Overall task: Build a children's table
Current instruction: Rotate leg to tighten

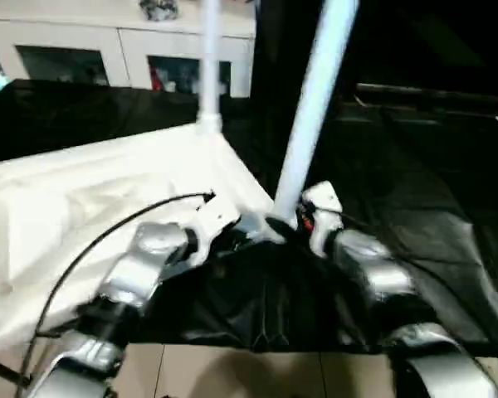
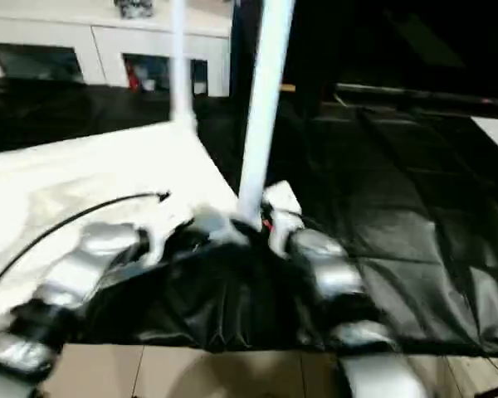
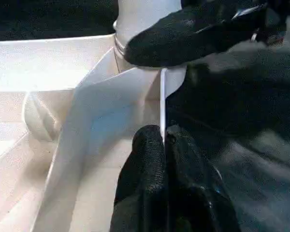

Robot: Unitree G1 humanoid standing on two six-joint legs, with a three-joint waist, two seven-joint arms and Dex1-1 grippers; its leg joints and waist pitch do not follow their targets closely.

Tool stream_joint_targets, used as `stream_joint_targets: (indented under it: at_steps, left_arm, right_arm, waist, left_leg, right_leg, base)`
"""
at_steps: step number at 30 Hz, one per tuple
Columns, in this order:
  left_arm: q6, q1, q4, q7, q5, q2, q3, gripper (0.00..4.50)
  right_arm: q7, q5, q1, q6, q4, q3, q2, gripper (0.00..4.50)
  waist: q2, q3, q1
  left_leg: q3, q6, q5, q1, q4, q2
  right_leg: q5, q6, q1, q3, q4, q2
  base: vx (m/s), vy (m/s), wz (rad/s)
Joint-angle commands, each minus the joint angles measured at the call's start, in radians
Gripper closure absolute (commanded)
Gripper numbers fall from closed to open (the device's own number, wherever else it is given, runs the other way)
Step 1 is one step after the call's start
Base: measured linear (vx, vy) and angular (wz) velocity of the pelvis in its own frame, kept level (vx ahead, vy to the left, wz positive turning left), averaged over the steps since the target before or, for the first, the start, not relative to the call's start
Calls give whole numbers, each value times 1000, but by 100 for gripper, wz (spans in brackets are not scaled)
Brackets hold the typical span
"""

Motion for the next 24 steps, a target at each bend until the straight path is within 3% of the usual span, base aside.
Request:
stream_joint_targets:
  at_steps: [1, 5, 6, 11, 17, 18, 19, 24]
  left_arm:
    - [-16, -32, -13, 47, -26, -67, -8, 450]
    - [-19, -25, -20, 51, -26, -90, -16, 450]
    - [-19, -24, -22, 50, -27, -89, -17, 450]
    - [-46, 0, -55, -4, -40, -65, -29, 450]
    - [-85, 46, -109, -160, -63, 36, -51, 450]
    - [-87, 46, -108, -167, -63, 39, -52, 450]
    - [-92, 47, -111, -191, -67, 54, -53, 450]
    - [-104, 50, -120, -266, -80, 101, -59, 450]
  right_arm:
    - [-62, -23, -1, 7, 49, 22, 60, 183]
    - [-53, -39, -6, -24, 49, 38, 95, 183]
    - [-49, -38, -7, -26, 49, 38, 95, 127]
    - [27, -23, -10, -46, 44, 35, 48, 84]
    - [264, -25, 14, -60, -36, 74, -115, 84]
    - [281, -26, 14, -63, -36, 75, -123, 84]
    - [337, -32, 19, -69, -41, 90, -150, 84]
    - [499, -36, 40, -74, -68, 127, -221, 84]
  waist:
    - [4, -66, 3]
    - [4, -69, 6]
    - [3, -68, 7]
    - [7, -67, 7]
    - [4, -68, 13]
    - [21, -68, 12]
    - [10, -67, 12]
    - [13, -67, 15]
  left_leg:
    - [-1, -1, -236, 7, -72, 19]
    - [2, 17, -204, 4, -71, 18]
    - [2, 22, -205, 2, -71, 17]
    - [0, 25, -225, 3, -73, 20]
    - [4, 56, -190, 1, -68, 21]
    - [5, 51, -202, 5, -68, 23]
    - [4, 50, -214, 2, -68, 19]
    - [3, 43, -231, 5, -67, 22]
  right_leg:
    - [-326, -167, 49, 45, -82, -69]
    - [-240, -184, 54, 46, -73, -69]
    - [-244, -183, 55, 46, -74, -69]
    - [-270, -180, 56, 45, -77, -71]
    - [-206, -209, 59, 47, -71, -70]
    - [-200, -218, 55, 48, -74, -69]
    - [-216, -216, 61, 45, -73, -66]
    - [-256, -209, 58, 46, -75, -68]
  base:
    - [0, 0, 0]
    - [0, 0, 0]
    - [0, 0, 0]
    - [0, 0, 0]
    - [0, 0, 0]
    - [0, 0, 0]
    - [0, 0, 0]
    - [0, 0, 0]
